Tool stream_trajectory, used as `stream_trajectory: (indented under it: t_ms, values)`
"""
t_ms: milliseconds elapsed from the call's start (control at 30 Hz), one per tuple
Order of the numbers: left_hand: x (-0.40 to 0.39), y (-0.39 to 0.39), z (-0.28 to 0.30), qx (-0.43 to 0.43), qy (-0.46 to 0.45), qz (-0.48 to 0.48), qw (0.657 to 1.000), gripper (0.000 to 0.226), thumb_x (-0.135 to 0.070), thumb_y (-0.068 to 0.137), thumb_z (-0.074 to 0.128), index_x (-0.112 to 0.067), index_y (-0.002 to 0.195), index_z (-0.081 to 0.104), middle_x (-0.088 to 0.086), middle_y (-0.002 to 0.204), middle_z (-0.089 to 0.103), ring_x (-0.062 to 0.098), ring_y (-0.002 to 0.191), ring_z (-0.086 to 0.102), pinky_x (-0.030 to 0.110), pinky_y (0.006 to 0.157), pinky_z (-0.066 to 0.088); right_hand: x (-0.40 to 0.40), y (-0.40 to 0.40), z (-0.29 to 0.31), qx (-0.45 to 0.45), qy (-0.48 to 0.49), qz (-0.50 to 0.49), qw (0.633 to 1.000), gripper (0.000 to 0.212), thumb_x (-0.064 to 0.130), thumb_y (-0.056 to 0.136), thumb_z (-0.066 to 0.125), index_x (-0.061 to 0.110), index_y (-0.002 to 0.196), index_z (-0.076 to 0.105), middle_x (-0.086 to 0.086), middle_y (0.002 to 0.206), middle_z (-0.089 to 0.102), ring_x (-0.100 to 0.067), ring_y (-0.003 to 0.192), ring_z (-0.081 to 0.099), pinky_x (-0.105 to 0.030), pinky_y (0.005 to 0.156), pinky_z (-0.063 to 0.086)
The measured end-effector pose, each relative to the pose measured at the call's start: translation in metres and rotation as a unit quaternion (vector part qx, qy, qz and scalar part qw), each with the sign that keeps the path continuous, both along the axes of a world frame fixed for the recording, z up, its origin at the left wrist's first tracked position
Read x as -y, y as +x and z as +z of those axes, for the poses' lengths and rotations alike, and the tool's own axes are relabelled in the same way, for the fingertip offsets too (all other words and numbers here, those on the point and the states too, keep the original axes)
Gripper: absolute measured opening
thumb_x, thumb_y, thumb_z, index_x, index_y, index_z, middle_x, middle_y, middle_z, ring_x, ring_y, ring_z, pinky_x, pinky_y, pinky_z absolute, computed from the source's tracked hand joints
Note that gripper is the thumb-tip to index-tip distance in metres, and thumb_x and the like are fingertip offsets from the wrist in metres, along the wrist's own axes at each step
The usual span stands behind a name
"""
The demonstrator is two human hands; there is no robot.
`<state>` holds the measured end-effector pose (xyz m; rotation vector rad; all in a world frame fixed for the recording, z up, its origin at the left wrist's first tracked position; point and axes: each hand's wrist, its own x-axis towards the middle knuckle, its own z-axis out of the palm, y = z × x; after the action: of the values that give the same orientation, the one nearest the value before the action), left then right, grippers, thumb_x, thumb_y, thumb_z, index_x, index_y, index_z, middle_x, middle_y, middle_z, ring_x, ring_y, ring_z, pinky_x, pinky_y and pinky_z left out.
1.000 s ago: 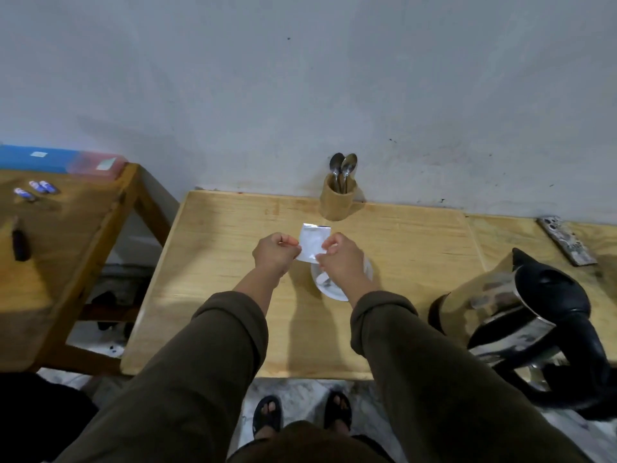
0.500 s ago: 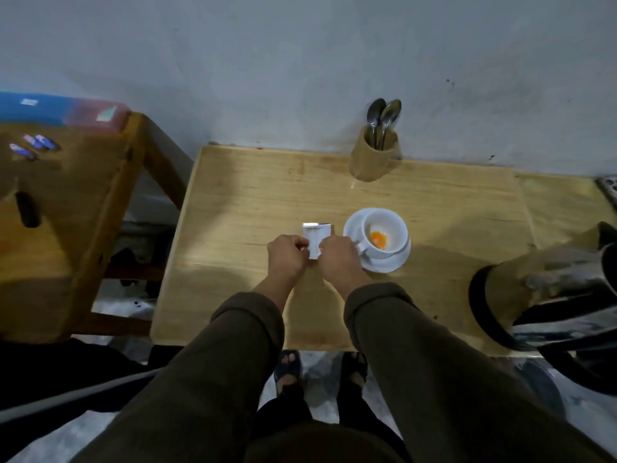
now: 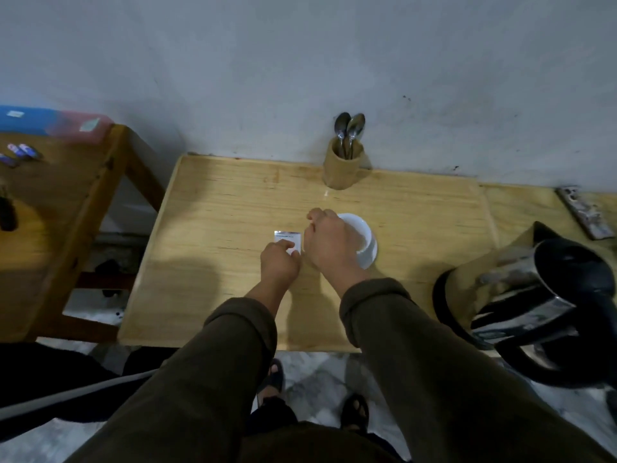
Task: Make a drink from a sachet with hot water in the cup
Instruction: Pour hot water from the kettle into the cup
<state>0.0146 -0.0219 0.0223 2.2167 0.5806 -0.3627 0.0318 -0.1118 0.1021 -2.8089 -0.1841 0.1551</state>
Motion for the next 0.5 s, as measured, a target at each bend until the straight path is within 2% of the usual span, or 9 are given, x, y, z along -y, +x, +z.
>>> stream_trajectory:
  t_ms: [167, 300, 500]
  values:
    - [0.04, -0.023, 0.005, -0.011, -0.01, 0.062, 0.998, 0.044, -0.024, 0.096, 0.045, 0.0, 0.133, 0.05, 0.022, 0.132, 0.056, 0.036, 0.126, 0.049, 0.033, 0.102, 0.037, 0.054, -0.017, 0.023, 0.105, 0.091, -0.016, 0.99, 0.032, 0.011, 0.09, 0.045, 0.013, 0.12, 0.056, -0.01, 0.123, 0.055, -0.028, 0.104, 0.057, -0.029, 0.07, 0.037]
    - [0.077, -0.039, 0.01, -0.013, -0.059, 0.112, 0.992, 0.054, -0.024, 0.095, 0.047, -0.004, 0.144, 0.037, 0.017, 0.146, 0.047, 0.034, 0.136, 0.043, 0.035, 0.109, 0.033, 0.108, -0.036, 0.036, 0.153, 0.124, -0.047, 0.979, 0.03, 0.012, 0.086, 0.05, 0.014, 0.115, 0.06, -0.01, 0.119, 0.055, -0.028, 0.107, 0.056, -0.034, 0.072, 0.045]
    - [0.124, -0.04, 0.014, -0.02, -0.039, 0.06, 0.997, 0.047, -0.02, 0.1, 0.031, -0.006, 0.144, 0.037, 0.021, 0.144, 0.047, 0.038, 0.131, 0.045, 0.04, 0.107, 0.036, 0.201, -0.079, 0.047, 0.227, 0.117, -0.051, 0.966, 0.026, 0.012, 0.083, 0.055, 0.011, 0.108, 0.064, -0.013, 0.11, 0.058, -0.031, 0.102, 0.054, -0.043, 0.08, 0.05]
